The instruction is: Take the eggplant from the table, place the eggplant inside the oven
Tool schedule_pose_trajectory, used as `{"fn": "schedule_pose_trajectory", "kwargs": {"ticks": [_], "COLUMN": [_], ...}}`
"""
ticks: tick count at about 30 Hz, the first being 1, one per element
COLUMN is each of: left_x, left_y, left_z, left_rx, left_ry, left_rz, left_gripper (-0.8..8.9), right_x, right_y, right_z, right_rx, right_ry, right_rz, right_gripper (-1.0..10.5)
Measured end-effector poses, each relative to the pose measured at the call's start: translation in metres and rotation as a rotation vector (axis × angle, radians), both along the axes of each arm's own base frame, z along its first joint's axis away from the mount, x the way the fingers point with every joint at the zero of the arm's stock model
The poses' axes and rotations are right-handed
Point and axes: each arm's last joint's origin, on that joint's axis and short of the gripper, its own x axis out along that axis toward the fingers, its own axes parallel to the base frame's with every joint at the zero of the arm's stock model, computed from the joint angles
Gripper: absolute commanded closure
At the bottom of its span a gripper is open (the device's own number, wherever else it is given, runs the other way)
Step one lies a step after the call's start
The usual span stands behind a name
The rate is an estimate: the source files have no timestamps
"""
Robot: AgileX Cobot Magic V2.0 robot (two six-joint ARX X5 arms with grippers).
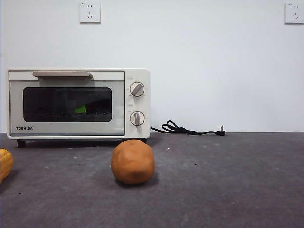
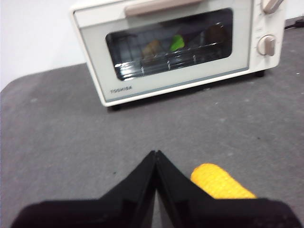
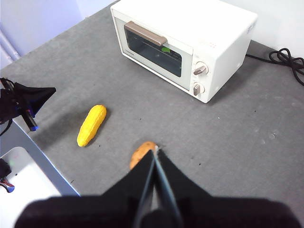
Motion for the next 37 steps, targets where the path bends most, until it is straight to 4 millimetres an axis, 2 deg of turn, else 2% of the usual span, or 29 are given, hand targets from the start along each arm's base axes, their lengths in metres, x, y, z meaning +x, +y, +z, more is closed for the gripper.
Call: {"fn": "schedule_pose_trajectory", "kwargs": {"ticks": [6, 11, 37], "left_x": [0.0, 0.003, 0.004], "left_y": [0.0, 0.001, 0.0], "left_z": [-0.006, -0.025, -0.025], "left_rx": [-0.015, -0.067, -0.096], "left_ry": [0.036, 0.098, 0.101], "left_rz": [0.014, 0.027, 0.028], "left_gripper": [8.18, 8.17, 8.17], "right_x": [0.0, 0.0, 0.0], "right_y": [0.0, 0.0, 0.0], "right_z": [0.0, 0.0, 0.0], "right_rx": [0.0, 0.0, -0.008], "right_ry": [0.0, 0.0, -0.007], "right_rz": [0.0, 0.0, -0.016], "right_gripper": [9.5, 9.5, 9.5]}}
